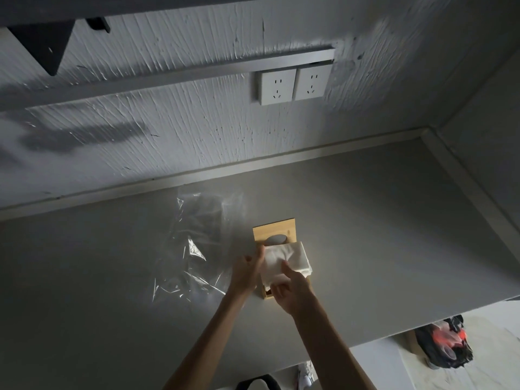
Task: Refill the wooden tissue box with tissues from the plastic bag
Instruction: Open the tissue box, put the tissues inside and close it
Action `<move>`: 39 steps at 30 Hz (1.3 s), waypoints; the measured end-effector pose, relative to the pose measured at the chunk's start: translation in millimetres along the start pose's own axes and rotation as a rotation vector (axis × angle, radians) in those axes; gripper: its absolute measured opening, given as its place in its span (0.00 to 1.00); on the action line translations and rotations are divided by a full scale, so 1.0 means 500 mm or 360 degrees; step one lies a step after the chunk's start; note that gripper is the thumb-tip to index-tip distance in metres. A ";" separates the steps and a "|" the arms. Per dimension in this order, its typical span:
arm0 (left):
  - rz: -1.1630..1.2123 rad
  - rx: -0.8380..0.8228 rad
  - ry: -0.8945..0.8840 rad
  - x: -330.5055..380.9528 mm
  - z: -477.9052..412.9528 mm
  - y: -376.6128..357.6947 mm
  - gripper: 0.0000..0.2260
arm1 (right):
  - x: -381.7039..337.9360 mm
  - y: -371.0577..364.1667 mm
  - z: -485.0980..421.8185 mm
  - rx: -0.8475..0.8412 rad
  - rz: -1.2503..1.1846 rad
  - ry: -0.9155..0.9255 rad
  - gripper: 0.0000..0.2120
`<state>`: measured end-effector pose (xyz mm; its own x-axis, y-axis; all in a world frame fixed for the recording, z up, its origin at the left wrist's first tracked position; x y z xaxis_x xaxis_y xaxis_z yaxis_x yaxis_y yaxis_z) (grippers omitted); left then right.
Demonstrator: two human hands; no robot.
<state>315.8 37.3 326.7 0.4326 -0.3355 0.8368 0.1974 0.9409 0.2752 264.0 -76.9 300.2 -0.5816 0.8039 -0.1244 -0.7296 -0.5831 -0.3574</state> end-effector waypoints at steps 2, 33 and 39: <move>0.0023 -0.0128 -0.0009 -0.005 0.019 -0.013 0.22 | -0.003 0.005 0.016 -0.0197 -0.0048 0.0023 0.24; 0.0488 -0.0311 0.0016 0.032 0.041 0.000 0.14 | -0.101 0.129 0.073 -0.0590 0.0905 0.0020 0.34; 0.0591 -0.0367 0.0081 0.019 0.018 -0.004 0.16 | -0.214 0.088 0.076 -0.0598 0.1501 0.0220 0.46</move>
<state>311.3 32.6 338.1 0.5527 0.0161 0.8332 0.2091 0.9652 -0.1574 280.6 -193.2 332.9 -0.7963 0.0572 -0.6022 0.1774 -0.9296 -0.3230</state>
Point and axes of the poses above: each hand's wrist, its own z-axis away from the middle knuckle, its own y-axis out of the back of the hand, x = y × z, the point moved 3 cm from there along -z, towards the middle knuckle, and after that the axes turned 11 degrees about -y, right-handed, at the moved point
